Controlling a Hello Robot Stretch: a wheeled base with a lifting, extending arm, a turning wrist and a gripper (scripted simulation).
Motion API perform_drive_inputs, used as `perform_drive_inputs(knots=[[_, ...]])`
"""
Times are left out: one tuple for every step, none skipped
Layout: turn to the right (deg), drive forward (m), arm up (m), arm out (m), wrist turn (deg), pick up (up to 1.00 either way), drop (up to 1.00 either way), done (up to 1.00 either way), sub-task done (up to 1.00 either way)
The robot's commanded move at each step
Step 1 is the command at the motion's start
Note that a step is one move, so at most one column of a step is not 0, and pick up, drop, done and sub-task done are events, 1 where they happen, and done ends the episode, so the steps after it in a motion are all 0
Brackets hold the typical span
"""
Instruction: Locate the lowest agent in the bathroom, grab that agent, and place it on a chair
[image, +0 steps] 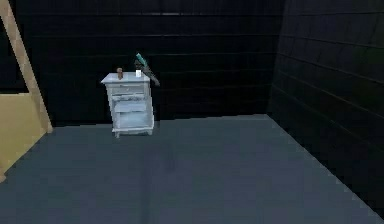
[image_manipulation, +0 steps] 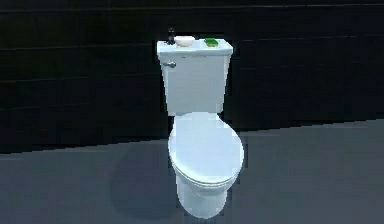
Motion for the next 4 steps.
perform_drive_inputs(knots=[[0.0,1.00,0.00,0.00,0.0,0.00,0.00,0.00,0.00],[0.0,0.85,0.00,0.00,0.0,0.00,0.00,0.00,0.00],[-45.0,0.00,0.00,0.00,0.0,0.00,0.00,0.00,0.00],[-45.0,0.00,0.00,0.00,0.0,0.00,0.00,0.00,0.00]])
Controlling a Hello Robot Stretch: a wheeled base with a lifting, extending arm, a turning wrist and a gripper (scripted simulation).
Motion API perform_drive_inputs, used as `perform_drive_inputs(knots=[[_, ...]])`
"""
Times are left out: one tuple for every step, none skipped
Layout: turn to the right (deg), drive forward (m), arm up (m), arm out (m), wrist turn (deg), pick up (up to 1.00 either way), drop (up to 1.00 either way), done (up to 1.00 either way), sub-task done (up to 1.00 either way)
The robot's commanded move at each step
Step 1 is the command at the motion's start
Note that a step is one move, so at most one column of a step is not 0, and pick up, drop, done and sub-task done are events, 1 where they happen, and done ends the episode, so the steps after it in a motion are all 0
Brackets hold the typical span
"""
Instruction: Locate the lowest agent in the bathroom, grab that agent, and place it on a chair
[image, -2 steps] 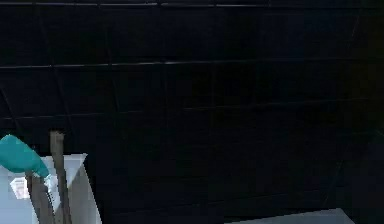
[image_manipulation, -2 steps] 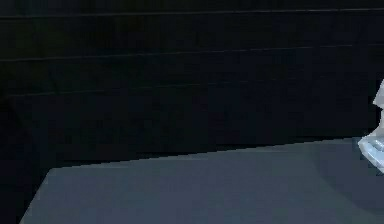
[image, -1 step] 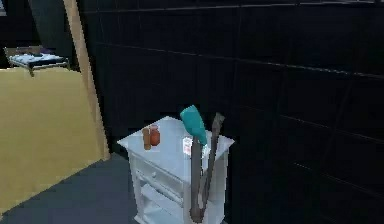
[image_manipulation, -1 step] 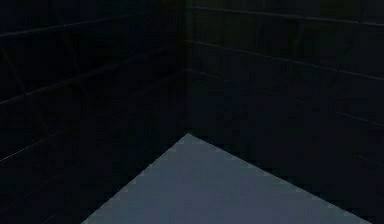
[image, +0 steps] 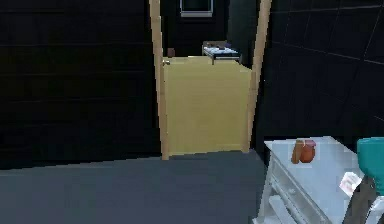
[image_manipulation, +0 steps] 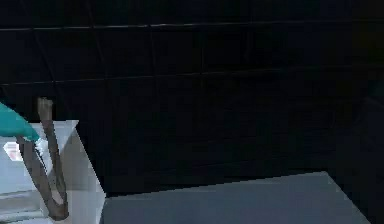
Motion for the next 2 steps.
perform_drive_inputs(knots=[[-42.0,0.00,0.00,0.00,0.0,0.00,0.00,0.00,0.00],[-3.0,0.00,0.00,0.00,0.0,0.00,0.00,0.00,0.00]])
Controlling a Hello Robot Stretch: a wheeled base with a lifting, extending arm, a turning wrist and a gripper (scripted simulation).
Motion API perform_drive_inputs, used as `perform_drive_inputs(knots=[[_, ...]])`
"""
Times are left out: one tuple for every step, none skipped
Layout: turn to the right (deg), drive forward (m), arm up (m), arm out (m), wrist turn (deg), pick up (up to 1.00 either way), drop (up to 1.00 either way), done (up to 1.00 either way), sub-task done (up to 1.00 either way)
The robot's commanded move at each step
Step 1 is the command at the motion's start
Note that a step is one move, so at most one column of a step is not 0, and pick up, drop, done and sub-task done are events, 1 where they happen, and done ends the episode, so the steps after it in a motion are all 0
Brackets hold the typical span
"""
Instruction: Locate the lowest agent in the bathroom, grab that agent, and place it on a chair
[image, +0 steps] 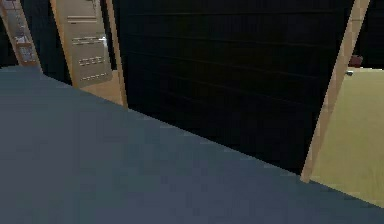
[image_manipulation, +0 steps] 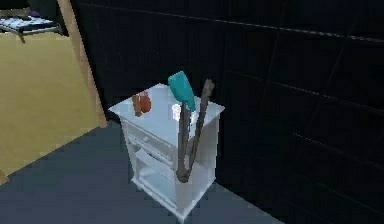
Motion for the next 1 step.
perform_drive_inputs(knots=[[45.0,0.00,0.00,0.00,0.0,0.00,0.00,0.00,0.00]])
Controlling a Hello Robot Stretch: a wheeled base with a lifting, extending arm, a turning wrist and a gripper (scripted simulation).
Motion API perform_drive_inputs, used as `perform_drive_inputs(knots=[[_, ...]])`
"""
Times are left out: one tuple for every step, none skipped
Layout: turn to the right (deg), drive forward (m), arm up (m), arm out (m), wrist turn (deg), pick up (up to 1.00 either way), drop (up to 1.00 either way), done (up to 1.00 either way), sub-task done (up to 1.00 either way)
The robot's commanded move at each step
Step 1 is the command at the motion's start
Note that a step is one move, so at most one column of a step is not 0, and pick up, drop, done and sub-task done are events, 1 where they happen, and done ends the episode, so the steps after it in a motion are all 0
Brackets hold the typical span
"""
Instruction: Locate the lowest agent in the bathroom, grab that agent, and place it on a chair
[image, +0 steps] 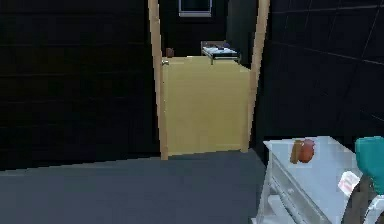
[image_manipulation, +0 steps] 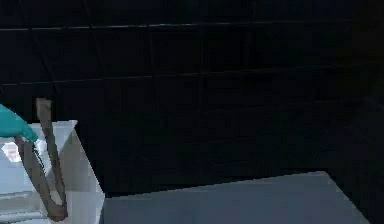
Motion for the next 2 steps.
perform_drive_inputs(knots=[[45.0,0.00,0.00,0.00,0.0,0.00,0.00,0.00,0.00],[18.0,0.00,0.00,0.00,0.0,0.00,0.00,0.00,0.00]])
